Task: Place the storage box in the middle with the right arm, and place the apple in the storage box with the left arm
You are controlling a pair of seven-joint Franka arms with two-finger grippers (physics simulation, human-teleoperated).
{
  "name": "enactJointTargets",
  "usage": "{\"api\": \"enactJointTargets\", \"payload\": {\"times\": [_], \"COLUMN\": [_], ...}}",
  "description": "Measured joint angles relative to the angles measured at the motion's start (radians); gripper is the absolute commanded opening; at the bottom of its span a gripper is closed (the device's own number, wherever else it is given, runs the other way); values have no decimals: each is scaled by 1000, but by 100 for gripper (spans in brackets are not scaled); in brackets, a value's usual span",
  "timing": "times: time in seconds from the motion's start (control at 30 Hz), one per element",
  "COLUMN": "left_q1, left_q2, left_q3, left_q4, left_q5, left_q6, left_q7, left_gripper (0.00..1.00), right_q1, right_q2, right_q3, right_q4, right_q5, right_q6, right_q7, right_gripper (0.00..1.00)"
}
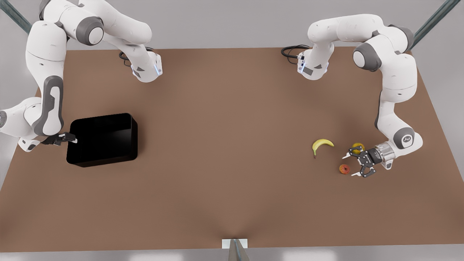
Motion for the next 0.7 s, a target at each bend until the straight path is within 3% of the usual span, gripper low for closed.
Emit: {"api": "enactJointTargets", "payload": {"times": [0.13, 0.27, 0.3, 0.37, 0.47, 0.6, 0.7], "left_q1": [0, 15, 18, 23, 26, 71, 74], "left_q2": [34, 86, 99, 117, 115, 194, 215], "left_q3": [0, -8, -8, -8, -8, -46, -57], "left_q4": [28, 206, 229, 276, 290, 401, 378], "left_q5": [-14, 27, 42, 76, 122, 154, 166], "left_q6": [2, -104, -156, -225, -279, -324, -313], "left_q7": [-6, -95, -99, -99, -101, -134, -122], "left_gripper": [100, 100, 100, 100, 100, 100, 100], "right_q1": [5, 3, 5, 5, 2, -3, -5], "right_q2": [41, 65, 63, 63, 66, 83, 82], "right_q3": [1, 4, 5, 5, 7, 9, 9], "right_q4": [-3, -6, -6, -6, -4, -1, 4], "right_q5": [2, 3, 3, 3, 3, 3, 5], "right_q6": [11, 31, 17, 8, 28, 23, 8], "right_q7": [4, 5, 5, 3, 0, -13, -34], "right_gripper": [100, 100, 91, 56, 23, 21, 21]}}
